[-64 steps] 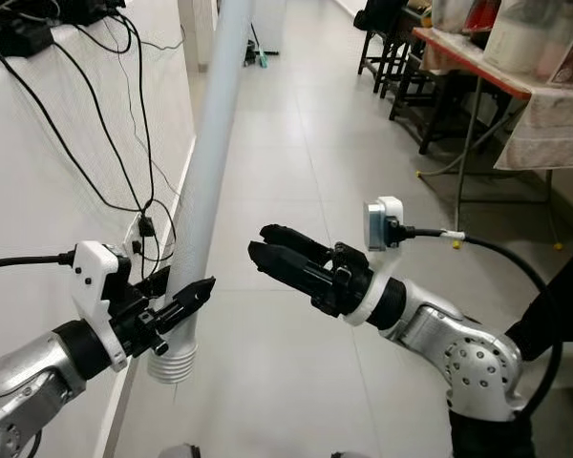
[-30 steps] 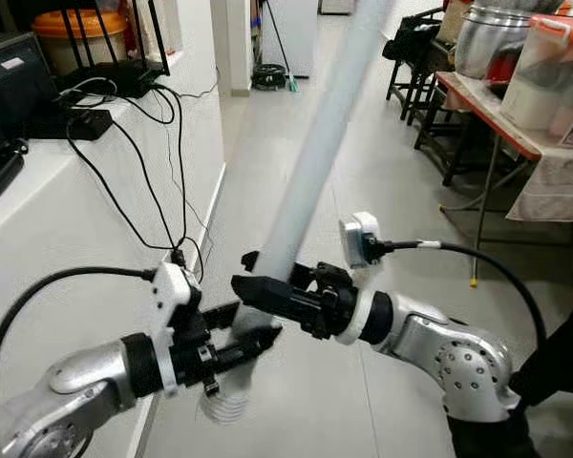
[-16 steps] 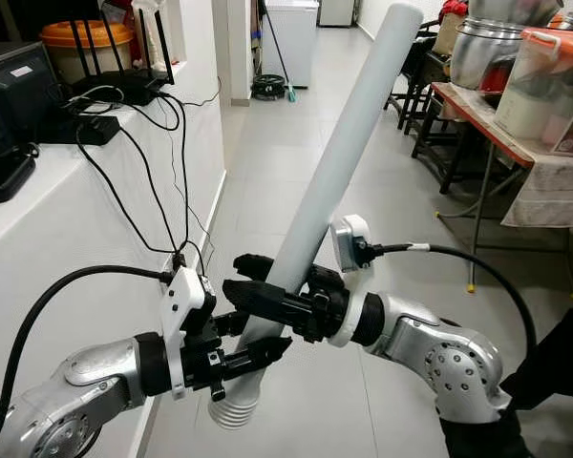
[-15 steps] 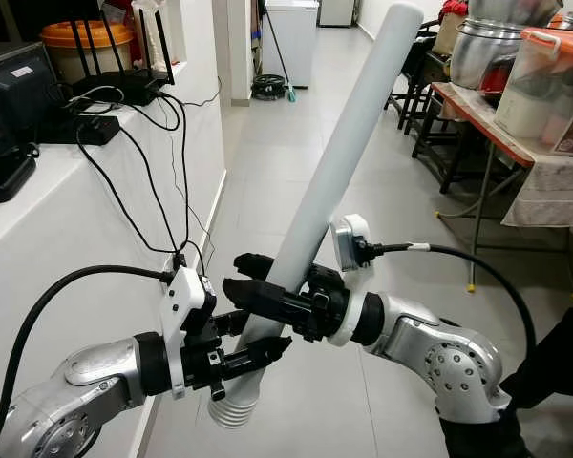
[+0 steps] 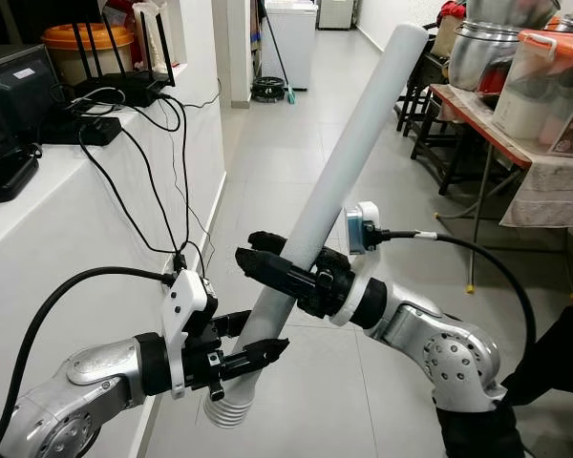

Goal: Building children table

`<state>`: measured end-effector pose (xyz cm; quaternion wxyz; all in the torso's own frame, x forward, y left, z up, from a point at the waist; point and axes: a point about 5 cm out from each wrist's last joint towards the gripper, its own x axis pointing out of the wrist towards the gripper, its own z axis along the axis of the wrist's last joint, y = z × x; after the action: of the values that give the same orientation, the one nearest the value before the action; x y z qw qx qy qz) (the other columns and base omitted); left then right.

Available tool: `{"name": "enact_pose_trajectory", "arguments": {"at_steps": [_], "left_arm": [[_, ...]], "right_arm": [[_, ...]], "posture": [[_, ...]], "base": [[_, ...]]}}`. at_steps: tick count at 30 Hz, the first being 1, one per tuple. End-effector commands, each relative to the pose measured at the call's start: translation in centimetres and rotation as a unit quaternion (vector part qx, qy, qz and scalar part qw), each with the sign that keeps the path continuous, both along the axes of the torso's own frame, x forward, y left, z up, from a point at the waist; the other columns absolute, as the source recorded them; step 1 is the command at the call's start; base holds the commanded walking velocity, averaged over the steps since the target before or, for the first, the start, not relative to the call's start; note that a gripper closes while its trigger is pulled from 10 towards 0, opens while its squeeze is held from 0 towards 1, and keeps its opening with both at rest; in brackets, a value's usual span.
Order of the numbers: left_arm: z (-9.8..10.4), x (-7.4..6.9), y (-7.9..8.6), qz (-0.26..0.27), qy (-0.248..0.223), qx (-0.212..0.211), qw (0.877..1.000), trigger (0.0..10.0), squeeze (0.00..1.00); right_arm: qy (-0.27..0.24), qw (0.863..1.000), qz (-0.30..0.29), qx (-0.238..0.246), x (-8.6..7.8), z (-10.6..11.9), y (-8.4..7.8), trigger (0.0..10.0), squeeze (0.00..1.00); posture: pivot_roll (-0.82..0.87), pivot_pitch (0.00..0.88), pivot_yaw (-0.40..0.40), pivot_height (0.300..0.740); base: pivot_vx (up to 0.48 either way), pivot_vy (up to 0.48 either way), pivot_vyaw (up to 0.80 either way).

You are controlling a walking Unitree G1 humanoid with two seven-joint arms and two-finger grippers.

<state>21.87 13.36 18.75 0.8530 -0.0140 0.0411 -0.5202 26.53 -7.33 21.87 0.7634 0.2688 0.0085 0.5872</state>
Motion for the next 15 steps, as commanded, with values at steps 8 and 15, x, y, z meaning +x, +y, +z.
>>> {"name": "enact_pose_trajectory", "arguments": {"at_steps": [8,15], "left_arm": [[0.27,0.25,-0.37,-0.013,-0.015,-0.005,1.000,10.0,0.00],[0.23,0.42,-0.41,-0.007,-0.018,-0.009,1.000,10.0,0.00]], "right_arm": [[0.015,1.000,0.026,-0.008,-0.79,-0.94,0.33,0.0,0.00],[0.015,1.000,0.020,0.001,-0.61,-0.80,0.35,0.0,0.00]], "posture": [[0.08,0.000,-0.058,0.740],[0.08,0.000,-0.057,0.740]], "base": [[0.000,0.000,0.00],[0.000,0.000,0.00]]}}
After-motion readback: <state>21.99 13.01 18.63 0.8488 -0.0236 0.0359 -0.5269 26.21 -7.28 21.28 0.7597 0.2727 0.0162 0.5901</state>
